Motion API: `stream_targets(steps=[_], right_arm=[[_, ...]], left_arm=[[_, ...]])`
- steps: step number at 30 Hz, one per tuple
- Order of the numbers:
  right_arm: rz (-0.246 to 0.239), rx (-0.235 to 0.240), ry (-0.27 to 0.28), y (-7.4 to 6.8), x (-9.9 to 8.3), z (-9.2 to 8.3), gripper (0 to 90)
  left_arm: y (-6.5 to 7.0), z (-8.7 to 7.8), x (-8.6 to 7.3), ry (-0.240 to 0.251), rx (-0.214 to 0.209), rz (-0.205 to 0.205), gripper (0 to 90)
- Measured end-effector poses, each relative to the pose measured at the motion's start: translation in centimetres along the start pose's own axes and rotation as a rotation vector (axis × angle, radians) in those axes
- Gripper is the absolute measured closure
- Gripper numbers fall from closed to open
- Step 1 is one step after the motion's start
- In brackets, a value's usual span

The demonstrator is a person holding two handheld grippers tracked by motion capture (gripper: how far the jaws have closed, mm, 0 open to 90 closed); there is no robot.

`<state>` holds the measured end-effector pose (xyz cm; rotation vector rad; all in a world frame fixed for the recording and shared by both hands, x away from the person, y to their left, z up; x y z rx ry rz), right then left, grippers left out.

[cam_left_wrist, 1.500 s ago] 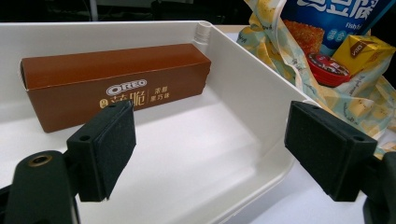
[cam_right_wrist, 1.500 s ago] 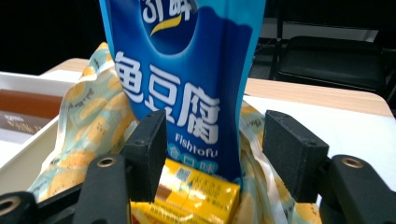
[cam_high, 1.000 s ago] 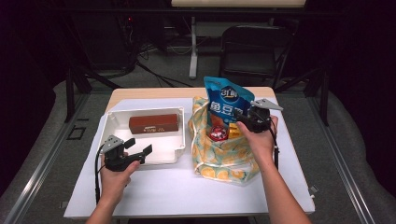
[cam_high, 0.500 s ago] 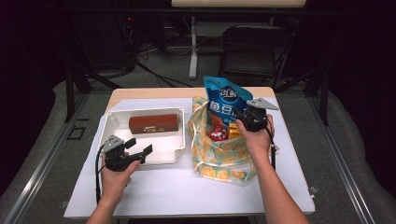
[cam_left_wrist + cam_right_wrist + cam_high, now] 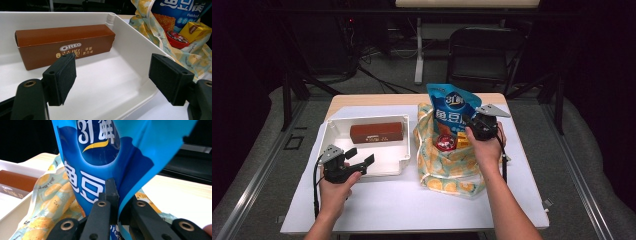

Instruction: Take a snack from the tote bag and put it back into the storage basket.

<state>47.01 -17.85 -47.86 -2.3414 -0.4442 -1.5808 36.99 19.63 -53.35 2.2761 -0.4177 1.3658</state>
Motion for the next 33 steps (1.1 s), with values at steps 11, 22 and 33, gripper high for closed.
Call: stream_targets(steps=[11,22,33], right_arm=[[-0.016,0.018,0.012,-0.3,1.4,-0.8,90.0],[-0.02,0.024,0.05,-0.9,3.1,-1.6,90.0],[-0.026,0.047,0.08,-1.6,4.9,-2.6,90.0]], left_arm=[[0.1,0.1,0.0,0.002,-0.001,0.003,23.2],[0.3,0.2,0.0,-0.002,-0.004,0.007,23.9],[0.4,0.3,0.1,0.005,-0.003,0.012,24.1]])
Point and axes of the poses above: each handheld gripper's, and its own axes: z roughly forward along the jaws, x roughly out of its top, y roughly to its right, the point moved 6 cm from there along z, roughly forward along the jaws, and after that the axes turned 1 degree about x, right-handed, at the moved point
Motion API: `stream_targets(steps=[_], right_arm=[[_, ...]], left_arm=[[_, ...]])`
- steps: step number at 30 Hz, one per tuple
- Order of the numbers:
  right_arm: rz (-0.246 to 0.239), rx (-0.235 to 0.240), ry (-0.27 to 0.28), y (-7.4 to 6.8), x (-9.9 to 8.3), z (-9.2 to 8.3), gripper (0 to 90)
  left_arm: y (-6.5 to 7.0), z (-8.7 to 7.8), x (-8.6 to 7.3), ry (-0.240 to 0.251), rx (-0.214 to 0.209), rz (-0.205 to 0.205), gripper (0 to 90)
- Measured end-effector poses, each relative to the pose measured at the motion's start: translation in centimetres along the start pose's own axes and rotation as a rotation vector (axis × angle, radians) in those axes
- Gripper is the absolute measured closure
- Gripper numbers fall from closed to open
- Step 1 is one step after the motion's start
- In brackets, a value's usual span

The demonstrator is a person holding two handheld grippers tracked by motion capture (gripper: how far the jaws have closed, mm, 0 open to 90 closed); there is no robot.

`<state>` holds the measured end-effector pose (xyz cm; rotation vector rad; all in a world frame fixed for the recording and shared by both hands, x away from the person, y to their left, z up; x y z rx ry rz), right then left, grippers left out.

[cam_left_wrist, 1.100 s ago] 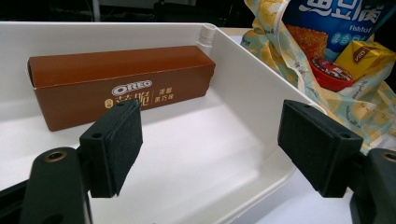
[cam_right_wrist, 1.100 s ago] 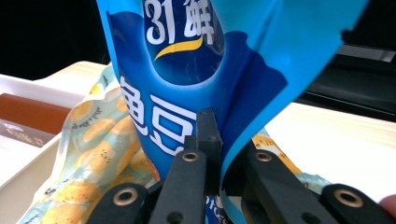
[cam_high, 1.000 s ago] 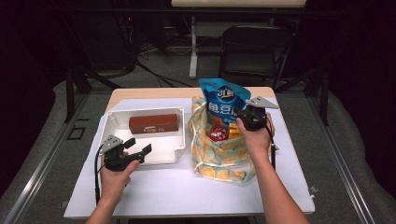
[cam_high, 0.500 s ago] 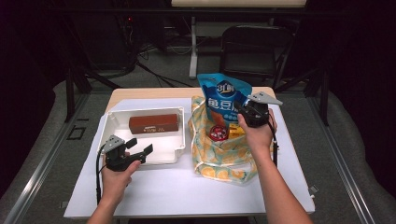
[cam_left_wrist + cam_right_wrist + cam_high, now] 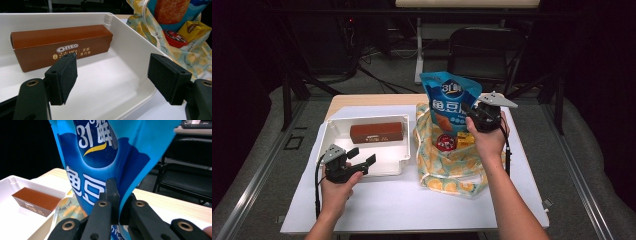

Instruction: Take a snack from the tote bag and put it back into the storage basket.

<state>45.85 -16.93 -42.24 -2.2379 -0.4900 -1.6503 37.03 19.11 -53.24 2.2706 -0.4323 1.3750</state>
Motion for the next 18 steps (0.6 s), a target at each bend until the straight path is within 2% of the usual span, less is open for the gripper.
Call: stream_targets(steps=[8,18], right_arm=[[-0.01,0.019,0.032,-0.9,1.5,-0.6,90.0],[0.0,0.046,0.046,-1.9,2.3,-1.3,90.0]], left_arm=[[0.0,-0.3,0.5,0.014,0.0,0.0,24.1],[0.2,-0.5,1.0,0.024,-0.004,0.01,24.3]])
Point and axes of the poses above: each handheld gripper's, and its own axes: z roughly forward along the jaws, x roughly out of its top, y roughly to its right, the point moved 6 cm from there along z, roughly forward along the jaws, and after that the axes turned 1 degree about x, right-handed, at the moved point
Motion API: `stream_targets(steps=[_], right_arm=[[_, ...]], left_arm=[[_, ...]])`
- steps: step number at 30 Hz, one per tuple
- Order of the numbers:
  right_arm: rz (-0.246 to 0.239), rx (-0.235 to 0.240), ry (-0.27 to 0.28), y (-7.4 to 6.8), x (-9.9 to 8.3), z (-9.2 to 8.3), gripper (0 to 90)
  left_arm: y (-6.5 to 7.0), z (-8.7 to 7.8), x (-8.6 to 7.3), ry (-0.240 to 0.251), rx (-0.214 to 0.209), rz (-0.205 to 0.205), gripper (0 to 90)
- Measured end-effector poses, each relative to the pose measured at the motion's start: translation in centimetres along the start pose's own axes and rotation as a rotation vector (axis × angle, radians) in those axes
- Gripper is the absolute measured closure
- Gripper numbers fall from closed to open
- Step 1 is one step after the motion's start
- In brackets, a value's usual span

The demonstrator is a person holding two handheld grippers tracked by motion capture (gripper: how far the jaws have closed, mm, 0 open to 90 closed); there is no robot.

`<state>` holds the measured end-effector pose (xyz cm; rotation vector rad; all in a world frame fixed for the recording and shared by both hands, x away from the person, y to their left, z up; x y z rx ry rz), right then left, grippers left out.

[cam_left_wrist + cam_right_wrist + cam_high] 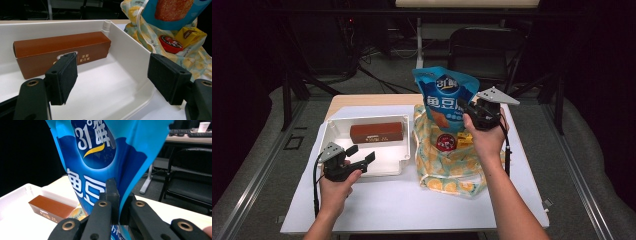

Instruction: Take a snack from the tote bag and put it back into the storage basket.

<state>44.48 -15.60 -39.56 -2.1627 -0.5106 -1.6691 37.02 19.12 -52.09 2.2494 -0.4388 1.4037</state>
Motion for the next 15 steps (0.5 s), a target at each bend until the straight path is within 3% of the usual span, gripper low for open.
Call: stream_targets(steps=[15], right_arm=[[0.007,0.078,0.015,-2.5,0.6,-0.4,90.0]], left_arm=[[0.5,0.0,0.9,0.02,-0.002,0.01,25.2]])
Point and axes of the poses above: each handheld gripper's, and its own axes: z roughly forward along the jaws, x roughly out of its top, y roughly to its right, the point moved 6 cm from there along z, roughly forward along the jaws, and after that the axes turned 1 degree about x, right-handed, at the moved point
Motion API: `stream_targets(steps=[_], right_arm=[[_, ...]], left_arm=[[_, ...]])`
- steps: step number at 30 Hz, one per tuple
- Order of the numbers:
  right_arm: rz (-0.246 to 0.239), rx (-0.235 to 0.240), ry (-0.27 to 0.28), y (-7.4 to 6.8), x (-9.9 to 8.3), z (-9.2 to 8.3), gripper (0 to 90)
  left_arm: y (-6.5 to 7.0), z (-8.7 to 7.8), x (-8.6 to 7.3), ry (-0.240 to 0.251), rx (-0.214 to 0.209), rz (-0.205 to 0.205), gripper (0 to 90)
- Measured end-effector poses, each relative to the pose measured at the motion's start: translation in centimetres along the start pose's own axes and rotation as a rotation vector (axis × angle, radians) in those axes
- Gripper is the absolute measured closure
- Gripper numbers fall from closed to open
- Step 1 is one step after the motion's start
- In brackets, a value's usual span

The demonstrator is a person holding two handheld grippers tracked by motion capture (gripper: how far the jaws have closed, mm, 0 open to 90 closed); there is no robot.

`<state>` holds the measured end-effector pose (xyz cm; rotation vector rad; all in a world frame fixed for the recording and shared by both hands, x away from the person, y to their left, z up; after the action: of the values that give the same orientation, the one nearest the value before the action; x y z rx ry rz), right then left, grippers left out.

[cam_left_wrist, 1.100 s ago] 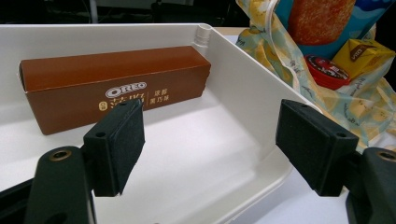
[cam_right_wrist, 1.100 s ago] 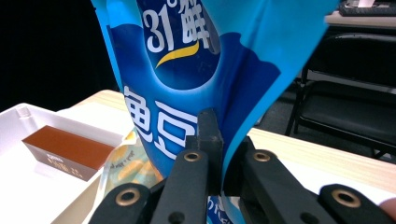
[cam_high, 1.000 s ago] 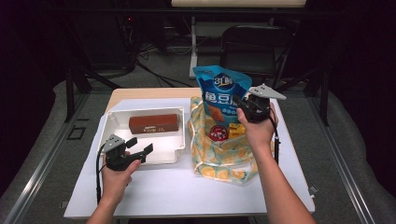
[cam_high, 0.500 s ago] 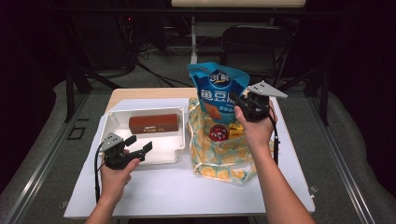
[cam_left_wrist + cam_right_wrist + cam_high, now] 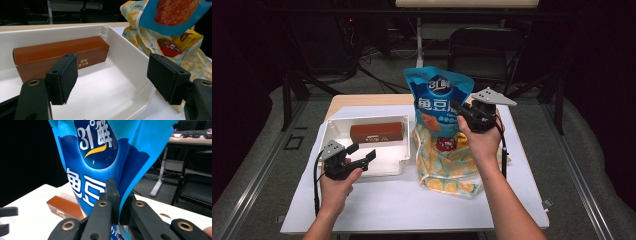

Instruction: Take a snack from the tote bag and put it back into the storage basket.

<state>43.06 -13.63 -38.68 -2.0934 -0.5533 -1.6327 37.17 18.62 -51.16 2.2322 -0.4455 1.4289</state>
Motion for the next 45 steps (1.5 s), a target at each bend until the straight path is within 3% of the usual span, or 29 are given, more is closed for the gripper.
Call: stream_targets(steps=[9,18,22,26,31,45], right_arm=[[0.002,0.052,0.015,-1.6,0.4,-0.6,90.0],[0.002,0.098,0.009,-3.3,0.2,-0.9,90.0],[0.014,0.111,0.009,-3.6,-0.2,-1.0,90.0],[0.021,0.117,0.009,-3.9,-0.5,-1.0,90.0],[0.023,0.128,0.008,-4.1,-0.8,-0.9,90.0],[0.016,0.138,-0.002,-4.6,-1.4,-1.0,90.0]], left_arm=[[0.7,0.3,0.7,0.001,-0.006,0.021,25.9],[2.1,0.6,2.4,0.043,-0.045,0.011,29.7],[2.9,0.5,3.5,0.07,-0.082,0.017,30.1],[3.7,0.6,4.5,0.083,-0.075,0.052,28.9],[4.7,0.9,6.0,0.105,-0.14,0.05,35.0],[8.2,3.1,8.6,0.119,-0.186,0.091,39.2]])
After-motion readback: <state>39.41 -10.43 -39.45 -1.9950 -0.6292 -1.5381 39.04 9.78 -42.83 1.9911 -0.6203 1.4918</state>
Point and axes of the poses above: each handheld gripper's, and its own axes: z roughly forward along the jaws, x roughly out of its top, y roughly to its right, the point moved 6 cm from there along z, roughly forward along the jaws, and after that the axes turned 1 degree about x, right-handed, at the moved point
